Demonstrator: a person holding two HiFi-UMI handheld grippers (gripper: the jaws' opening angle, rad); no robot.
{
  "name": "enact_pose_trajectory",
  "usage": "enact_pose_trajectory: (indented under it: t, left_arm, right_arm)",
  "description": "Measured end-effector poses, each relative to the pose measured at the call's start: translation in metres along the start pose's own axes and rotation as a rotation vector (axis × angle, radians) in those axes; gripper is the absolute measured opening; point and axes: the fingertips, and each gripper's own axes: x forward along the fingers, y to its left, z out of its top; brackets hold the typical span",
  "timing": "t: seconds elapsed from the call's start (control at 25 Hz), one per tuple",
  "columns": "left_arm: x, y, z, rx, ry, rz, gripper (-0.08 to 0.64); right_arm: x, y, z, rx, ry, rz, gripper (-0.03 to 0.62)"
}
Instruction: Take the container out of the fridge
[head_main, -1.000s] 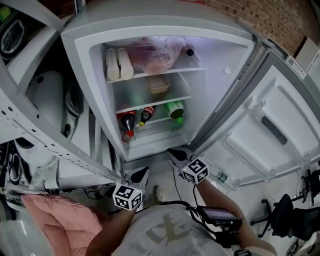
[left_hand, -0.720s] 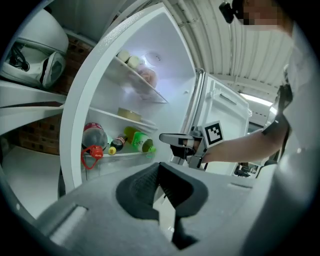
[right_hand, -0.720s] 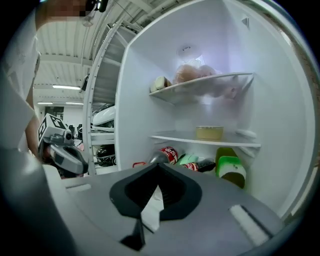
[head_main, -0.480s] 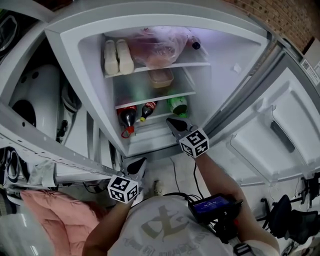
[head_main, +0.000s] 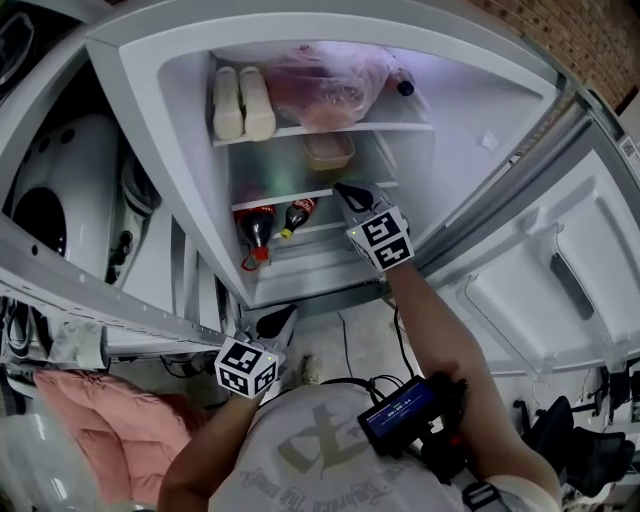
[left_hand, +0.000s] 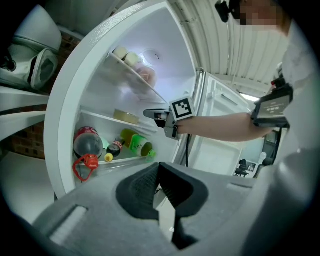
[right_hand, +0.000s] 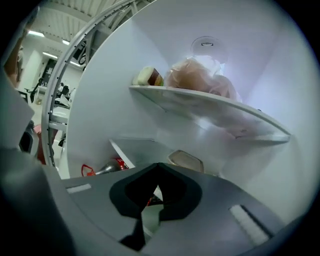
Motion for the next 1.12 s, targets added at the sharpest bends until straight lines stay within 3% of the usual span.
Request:
enact_pose_trajectory:
  t: [0.36,0.52,0.72,0.84,1.12]
  left_arm:
    - [0.011,-0.002,0.004,0.031,0.013,-0.018,0.0]
    - [0.02,-0.001,0.008,0.033,0.01,-0.025,0.0]
    - [0.032,-0.007,0.014,0.064,0.004,-0.058,0.0]
    - [0.034,-0.009,0.015,0.07,0.003,-0.071,0.0]
    - [0.036,-0.006,0.011,0.059,0.011,-0.068,0.0]
  right_arm:
    - [0.033,-0.011,0.016,-0.302,0.097,-0.001,0.008]
    - [0.048,-0.017,0.008,-0.432,0.184,0.013,0.009]
    - [0.063,-0.026,-0.007,-0.615,0.313,0.034,0.119]
    - [0.07,-0.033,-0.017,-0.675,0.386,0.054,0.187]
    - [0.082,-0.048,-0.034,-0.788,0.492,0.074,0.25]
